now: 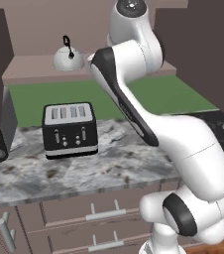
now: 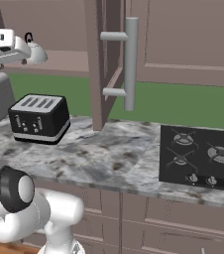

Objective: Open the cabinet, pick the kettle from the cabinet, and place it in the sink.

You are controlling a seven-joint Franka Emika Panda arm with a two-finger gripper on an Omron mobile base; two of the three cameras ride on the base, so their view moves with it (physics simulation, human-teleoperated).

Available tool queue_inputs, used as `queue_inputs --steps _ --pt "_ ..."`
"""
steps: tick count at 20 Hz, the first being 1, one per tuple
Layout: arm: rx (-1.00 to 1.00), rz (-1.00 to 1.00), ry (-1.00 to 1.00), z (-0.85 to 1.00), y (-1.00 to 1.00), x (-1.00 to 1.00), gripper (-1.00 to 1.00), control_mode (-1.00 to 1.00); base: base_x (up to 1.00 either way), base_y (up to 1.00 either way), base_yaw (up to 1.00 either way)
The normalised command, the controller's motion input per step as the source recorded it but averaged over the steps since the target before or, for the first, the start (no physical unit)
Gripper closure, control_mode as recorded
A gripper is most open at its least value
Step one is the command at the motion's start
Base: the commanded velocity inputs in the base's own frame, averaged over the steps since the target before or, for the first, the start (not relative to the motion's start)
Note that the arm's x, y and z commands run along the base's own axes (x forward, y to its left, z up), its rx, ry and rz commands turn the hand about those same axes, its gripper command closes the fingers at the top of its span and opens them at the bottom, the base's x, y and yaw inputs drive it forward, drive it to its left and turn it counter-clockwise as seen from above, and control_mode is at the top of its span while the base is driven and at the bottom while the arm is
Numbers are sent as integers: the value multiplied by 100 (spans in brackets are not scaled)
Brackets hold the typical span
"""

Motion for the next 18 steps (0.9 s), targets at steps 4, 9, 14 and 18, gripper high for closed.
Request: queue_inputs --steps 4,9,14,18 --pt "4 3 -9 2 7 43 -100 -100 0 0 0" --pt "4 5 -9 5 20 42 -100 -100 0 0 0" --pt "5 5 -8 5 24 44 -100 -100 0 0 0" --pt "3 6 -3 9 18 44 -100 -100 0 0 0"
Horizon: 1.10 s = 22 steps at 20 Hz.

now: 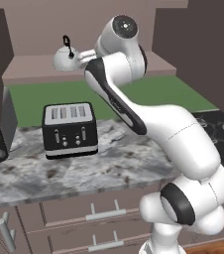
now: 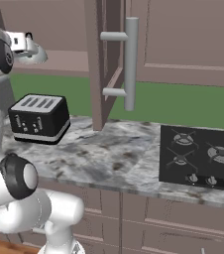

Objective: Open the cabinet, pick the kettle from the cabinet, and place it in the sink.

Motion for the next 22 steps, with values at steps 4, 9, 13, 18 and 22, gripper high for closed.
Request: queue_inputs --steps 4,9,13,18,22 --pt "2 8 0 14 14 42 -100 -100 0 0 0" --pt "0 7 0 16 19 35 -100 -100 0 0 0" --pt "0 2 -4 2 27 28 -100 -100 0 0 0" --pt "0 0 -1 0 21 28 -100 -100 0 0 0" --pt "3 0 -2 0 15 24 -100 -100 0 0 0"
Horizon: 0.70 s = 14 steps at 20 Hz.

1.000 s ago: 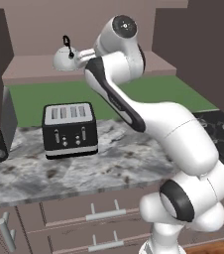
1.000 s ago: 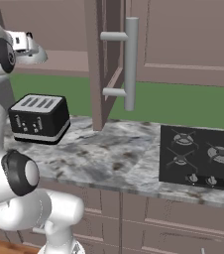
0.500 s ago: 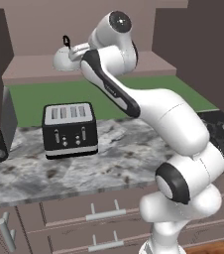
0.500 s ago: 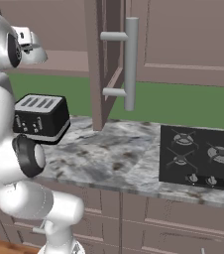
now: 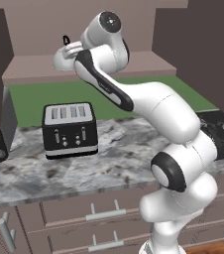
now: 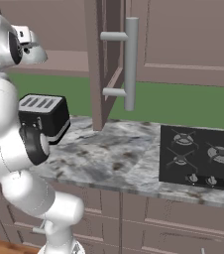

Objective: Open the cabinet, pick the kettle from the cabinet, and place it in the sink.

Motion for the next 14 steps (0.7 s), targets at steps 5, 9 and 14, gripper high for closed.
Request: queue_inputs --steps 5,9,14 --pt "3 0 -4 0 21 22 -100 -100 0 0 0" --pt "1 0 -9 1 14 27 -100 -100 0 0 0" --pt "0 0 -2 4 4 24 -100 -100 0 0 0"
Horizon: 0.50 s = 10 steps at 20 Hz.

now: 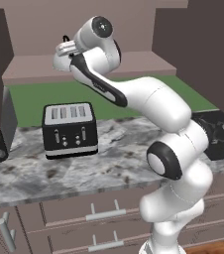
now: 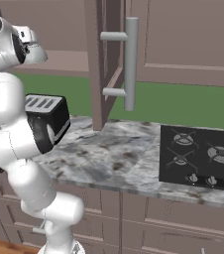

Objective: Open the cabinet, pick the kettle from the cabinet, and place it in the sink.

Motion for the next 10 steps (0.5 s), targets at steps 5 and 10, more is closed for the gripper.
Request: queue_inputs --steps 5,10 --pt "0 0 0 7 0 20 -100 -100 0 0 0" --pt "0 0 0 7 12 28 -100 -100 0 0 0"
